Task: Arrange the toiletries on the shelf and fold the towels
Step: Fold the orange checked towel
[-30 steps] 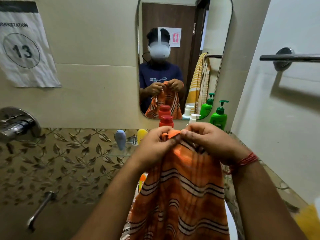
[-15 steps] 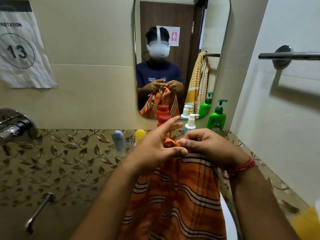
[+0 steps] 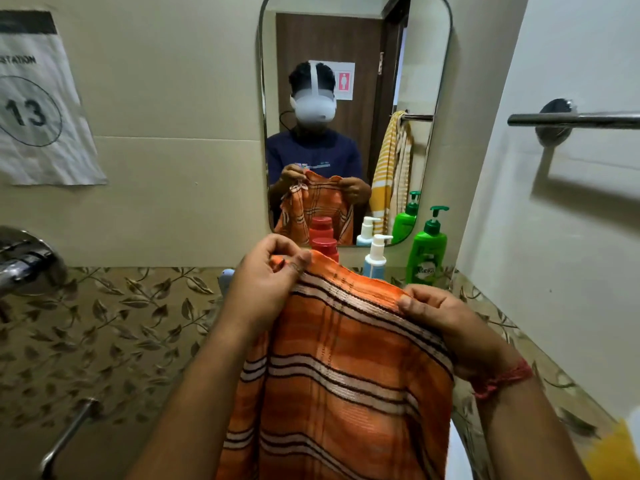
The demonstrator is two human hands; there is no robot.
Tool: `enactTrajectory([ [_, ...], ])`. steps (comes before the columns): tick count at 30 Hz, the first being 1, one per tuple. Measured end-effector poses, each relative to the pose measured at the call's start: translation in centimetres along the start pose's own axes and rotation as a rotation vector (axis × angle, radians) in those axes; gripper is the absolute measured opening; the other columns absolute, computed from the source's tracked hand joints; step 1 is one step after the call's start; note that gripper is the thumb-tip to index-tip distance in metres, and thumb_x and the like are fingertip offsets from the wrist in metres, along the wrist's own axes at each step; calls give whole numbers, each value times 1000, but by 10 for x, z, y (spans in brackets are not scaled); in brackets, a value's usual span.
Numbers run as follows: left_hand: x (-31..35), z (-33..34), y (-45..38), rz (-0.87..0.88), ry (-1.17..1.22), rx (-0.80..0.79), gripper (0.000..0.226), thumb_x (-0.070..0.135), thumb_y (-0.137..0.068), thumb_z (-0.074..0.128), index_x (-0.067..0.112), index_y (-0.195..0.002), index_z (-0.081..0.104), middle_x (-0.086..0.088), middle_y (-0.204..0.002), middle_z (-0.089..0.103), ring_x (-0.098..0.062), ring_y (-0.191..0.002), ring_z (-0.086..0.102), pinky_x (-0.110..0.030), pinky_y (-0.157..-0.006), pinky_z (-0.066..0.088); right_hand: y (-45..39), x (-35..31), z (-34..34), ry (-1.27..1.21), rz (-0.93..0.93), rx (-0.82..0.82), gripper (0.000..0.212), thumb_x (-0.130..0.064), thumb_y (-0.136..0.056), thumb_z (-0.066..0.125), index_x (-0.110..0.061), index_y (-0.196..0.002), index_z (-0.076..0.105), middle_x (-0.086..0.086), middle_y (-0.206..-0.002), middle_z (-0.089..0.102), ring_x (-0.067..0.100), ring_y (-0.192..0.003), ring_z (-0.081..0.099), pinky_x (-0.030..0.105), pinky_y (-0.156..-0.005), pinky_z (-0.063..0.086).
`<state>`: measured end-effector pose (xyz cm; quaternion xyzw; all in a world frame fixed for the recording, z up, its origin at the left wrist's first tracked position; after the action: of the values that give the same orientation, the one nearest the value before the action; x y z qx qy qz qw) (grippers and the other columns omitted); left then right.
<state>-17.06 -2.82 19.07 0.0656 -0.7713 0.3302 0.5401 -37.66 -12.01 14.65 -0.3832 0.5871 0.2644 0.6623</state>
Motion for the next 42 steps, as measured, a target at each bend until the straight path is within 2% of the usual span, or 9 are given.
enactTrajectory([
  [3, 15, 53, 10, 54, -65, -432, 56, 38, -83, 72, 40, -135, 52, 19, -131, 61, 7, -110, 61, -20, -90, 55, -12, -25, 21, 150, -41, -43, 18, -22, -91, 61, -20, -75, 70, -3, -73, 66, 10, -69, 63, 21, -63, 51],
  [6, 16, 91, 26, 101, -131, -661, 35, 29, -93, 69, 33, -127, 63, 10, -121, 68, -4, -111, 64, -29, -95, 54, -22, -40, 32, 259, -73, -58, 18, -24, -94, 61, -9, -89, 69, 7, -85, 69, 21, -82, 66, 32, -73, 54],
  [10, 6, 71, 20, 14, 90, -466, 25, 39, -95, 60, 16, -96, 71, 0, -87, 66, -16, -84, 63, -37, -77, 50, -16, -37, 16, 157, -57, -11, 19, -28, -85, 68, -10, -87, 65, 9, -84, 66, 23, -77, 64, 32, -67, 56],
  [16, -5, 23, 5, -84, 316, -37, 22, 27, -99, 59, 19, -83, 71, -5, -80, 68, -22, -77, 63, -43, -77, 50, 1, -6, 17, -104, 57, -103, 40, -34, -74, 84, -5, -97, 70, 12, -85, 68, 20, -70, 67, 28, -60, 55],
  [18, -3, 23, 4, -27, 183, -56, 10, 33, -96, 64, 25, -95, 70, 3, -97, 73, -15, -92, 68, -45, -86, 55, -4, -13, 22, -176, 9, -78, 34, -32, -78, 77, -9, -103, 73, 11, -92, 72, 21, -79, 69, 31, -68, 58],
  [22, 16, 63, 12, 35, 58, -417, 53, 42, -86, 70, 34, -135, 54, 14, -127, 66, -2, -121, 60, -33, -102, 50, -20, -25, 33, -31, -37, -8, 34, -22, -93, 51, 4, -112, 64, 14, -98, 71, 25, -90, 68, 32, -76, 58],
  [28, 5, 59, 14, -19, 140, -373, 24, 40, -89, 69, 18, -82, 65, -6, -80, 65, -17, -75, 61, -41, -69, 51, -18, -35, 30, 320, -74, 34, 39, -35, -93, 52, 1, -93, 66, 5, -79, 66, 16, -74, 62, 27, -66, 50],
  [35, -25, -10, 5, -137, 676, 61, 15, 30, -83, 61, 15, -83, 61, 3, -64, 67, -11, -57, 63, -24, -55, 56, 7, -11, -16, -6, 1, 100, 44, -46, -67, 85, -10, -81, 64, 7, -76, 58, 15, -68, 57, 21, -56, 50],
  [42, -9, 14, 7, -84, 483, -254, 10, 23, -85, 61, 20, -76, 64, 3, -73, 66, -10, -67, 64, -21, -61, 55, -1, -32, 10, 392, 26, -70, 15, -23, -80, 72, -16, -82, 59, 2, -81, 63, 19, -79, 61, 31, -66, 50],
])
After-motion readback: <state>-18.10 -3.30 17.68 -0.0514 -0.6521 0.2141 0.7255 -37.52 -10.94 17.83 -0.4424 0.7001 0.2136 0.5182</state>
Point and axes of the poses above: each hand's wrist, its own y-axis away from the middle knuckle, its own z-axis out of the palm, x = y × z, the point moved 9 cm from there along -y, towards the middle knuckle
